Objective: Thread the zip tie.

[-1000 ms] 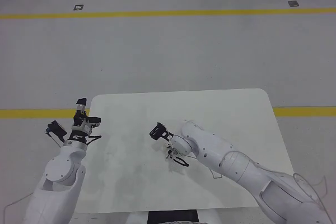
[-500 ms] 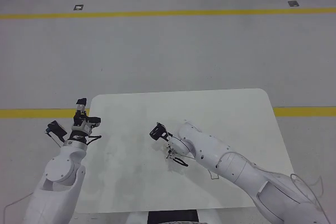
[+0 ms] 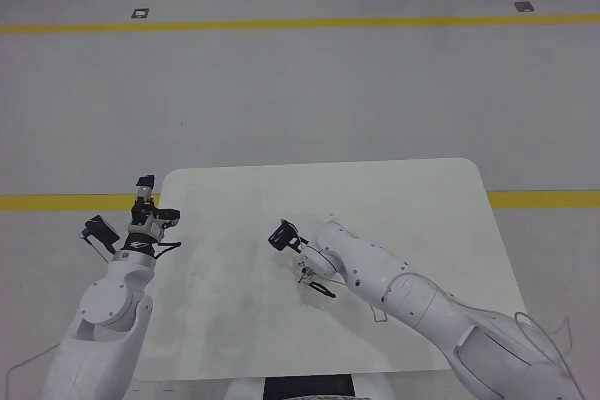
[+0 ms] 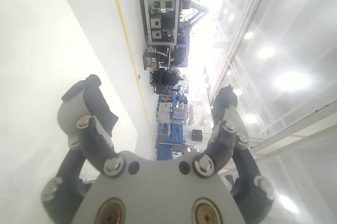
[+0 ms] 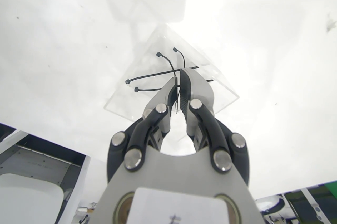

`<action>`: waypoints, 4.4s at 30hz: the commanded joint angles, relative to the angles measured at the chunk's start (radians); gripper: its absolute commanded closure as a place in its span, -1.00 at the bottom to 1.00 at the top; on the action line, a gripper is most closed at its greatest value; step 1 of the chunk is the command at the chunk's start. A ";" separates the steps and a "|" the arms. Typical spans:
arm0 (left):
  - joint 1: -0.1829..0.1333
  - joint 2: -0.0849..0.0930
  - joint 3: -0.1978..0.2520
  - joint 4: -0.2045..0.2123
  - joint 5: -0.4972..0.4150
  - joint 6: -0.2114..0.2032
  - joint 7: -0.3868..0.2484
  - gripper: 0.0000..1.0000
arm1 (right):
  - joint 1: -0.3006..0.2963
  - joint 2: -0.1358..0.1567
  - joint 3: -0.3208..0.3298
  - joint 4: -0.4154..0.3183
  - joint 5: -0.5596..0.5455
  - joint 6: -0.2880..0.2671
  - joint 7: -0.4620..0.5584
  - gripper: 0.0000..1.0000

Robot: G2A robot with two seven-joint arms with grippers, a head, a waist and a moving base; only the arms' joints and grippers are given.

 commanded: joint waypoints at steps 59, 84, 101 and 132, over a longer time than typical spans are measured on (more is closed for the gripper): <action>0.000 0.000 0.000 0.000 0.000 0.000 0.000 -1.00 | -0.076 -0.040 0.105 0.003 -0.155 -0.014 0.028 0.74; 0.000 0.000 0.000 0.000 0.000 0.000 0.000 -1.00 | -0.110 -0.047 0.157 -0.032 -0.219 -0.019 0.056 0.78; 0.000 0.000 0.000 0.000 0.000 0.000 0.000 -1.00 | -0.099 -0.075 0.160 0.044 -0.208 -0.038 0.036 0.82; 0.000 0.000 0.000 0.000 0.000 0.000 0.000 -1.00 | -0.151 -0.051 0.270 -0.117 -0.164 -0.122 0.128 1.00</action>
